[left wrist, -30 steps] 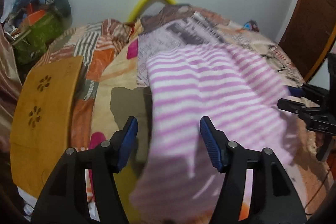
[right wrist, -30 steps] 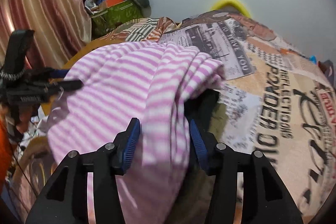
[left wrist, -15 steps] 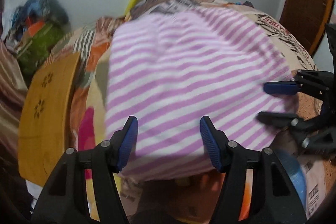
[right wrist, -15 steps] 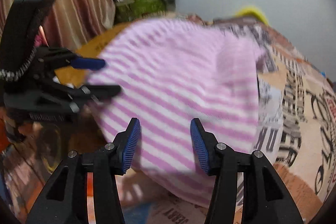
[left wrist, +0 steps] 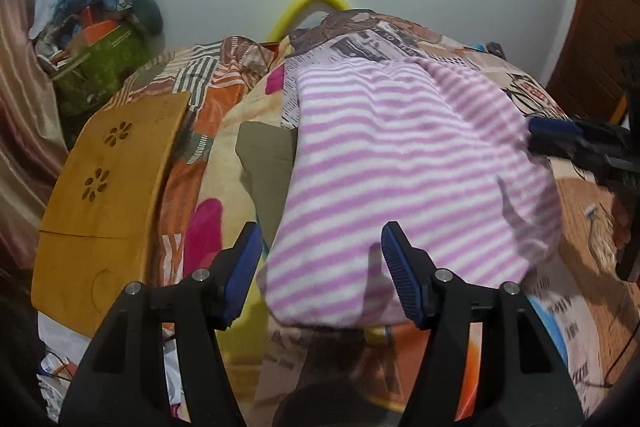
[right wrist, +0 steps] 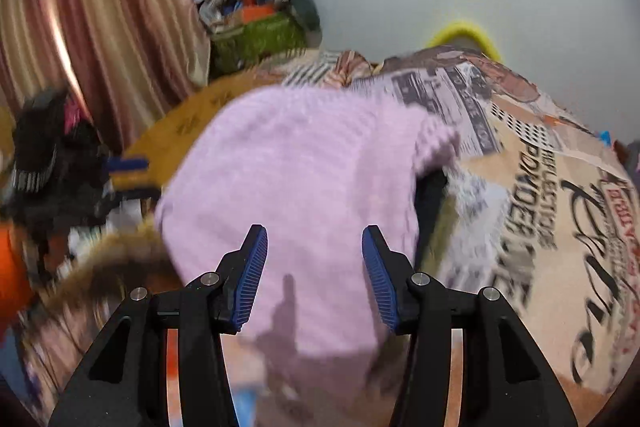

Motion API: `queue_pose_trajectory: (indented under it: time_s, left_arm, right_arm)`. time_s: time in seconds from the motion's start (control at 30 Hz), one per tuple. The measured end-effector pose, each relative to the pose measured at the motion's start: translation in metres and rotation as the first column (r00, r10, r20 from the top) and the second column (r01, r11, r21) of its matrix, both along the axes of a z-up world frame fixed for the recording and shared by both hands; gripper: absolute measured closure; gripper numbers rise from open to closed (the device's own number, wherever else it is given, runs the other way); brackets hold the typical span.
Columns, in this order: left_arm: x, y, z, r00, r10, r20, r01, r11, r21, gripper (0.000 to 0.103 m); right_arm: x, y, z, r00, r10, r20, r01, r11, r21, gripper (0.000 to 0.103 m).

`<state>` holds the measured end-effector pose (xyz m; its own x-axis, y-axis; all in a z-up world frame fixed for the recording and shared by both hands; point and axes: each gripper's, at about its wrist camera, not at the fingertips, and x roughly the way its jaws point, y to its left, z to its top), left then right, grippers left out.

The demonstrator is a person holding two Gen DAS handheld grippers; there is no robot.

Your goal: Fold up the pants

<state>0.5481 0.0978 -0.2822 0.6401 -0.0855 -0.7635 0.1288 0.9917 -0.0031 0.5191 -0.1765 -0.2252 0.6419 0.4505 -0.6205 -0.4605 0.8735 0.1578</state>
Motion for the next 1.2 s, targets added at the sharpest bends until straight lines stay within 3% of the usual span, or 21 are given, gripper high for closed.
queue_pose_trajectory:
  time_s: [0.17, 0.3, 0.37, 0.4, 0.53, 0.67, 0.83, 1.07, 1.2]
  left_arm:
    - [0.019, -0.007, -0.012, 1.000, 0.006, 0.000, -0.006, 1.000, 0.030, 0.040]
    - [0.031, 0.000, -0.026, 0.999, 0.030, -0.033, -0.029, 1.000, 0.011, 0.040]
    - [0.030, 0.004, -0.025, 0.999, 0.031, -0.030, -0.031, 1.000, 0.004, 0.040]
    - [0.028, 0.004, -0.023, 0.999, 0.028, -0.024, -0.028, 1.000, 0.014, 0.040]
    - [0.019, 0.001, -0.011, 1.000, 0.024, -0.020, -0.023, 0.997, 0.069, 0.041]
    - [-0.009, 0.001, 0.022, 0.999, 0.025, 0.020, -0.026, 0.999, 0.028, 0.041]
    - [-0.068, -0.012, 0.090, 0.989, 0.024, 0.145, -0.019, 0.999, -0.033, 0.041]
    - [-0.189, -0.031, 0.193, 0.932, 0.018, 0.363, 0.017, 0.996, -0.093, 0.041]
    - [-0.253, -0.042, 0.232, 0.890, 0.012, 0.456, 0.021, 0.998, -0.066, 0.040]
  right_arm:
    - [0.059, 0.015, -0.001, 0.999, -0.001, -0.055, 0.006, 0.996, 0.093, 0.057]
    - [0.090, 0.020, -0.017, 0.996, -0.075, -0.055, 0.073, 0.997, -0.035, 0.060]
    - [0.096, 0.011, -0.026, 0.993, -0.108, -0.053, 0.103, 0.991, -0.089, 0.077]
    - [0.096, 0.007, -0.029, 0.992, -0.113, -0.052, 0.106, 0.988, -0.111, 0.079]
    - [0.079, -0.011, -0.019, 0.983, -0.180, -0.025, 0.172, 0.968, -0.181, 0.076]
    - [0.036, -0.028, 0.006, 0.982, -0.190, 0.013, 0.188, 0.960, -0.206, 0.067]
    - [-0.054, -0.033, 0.057, 0.980, -0.157, 0.119, 0.176, 0.970, -0.166, 0.064]
    - [-0.185, -0.022, 0.132, 0.948, -0.119, 0.295, 0.136, 0.990, -0.038, 0.063]
    - [-0.244, -0.019, 0.164, 0.925, -0.116, 0.363, 0.109, 0.993, 0.039, 0.061]
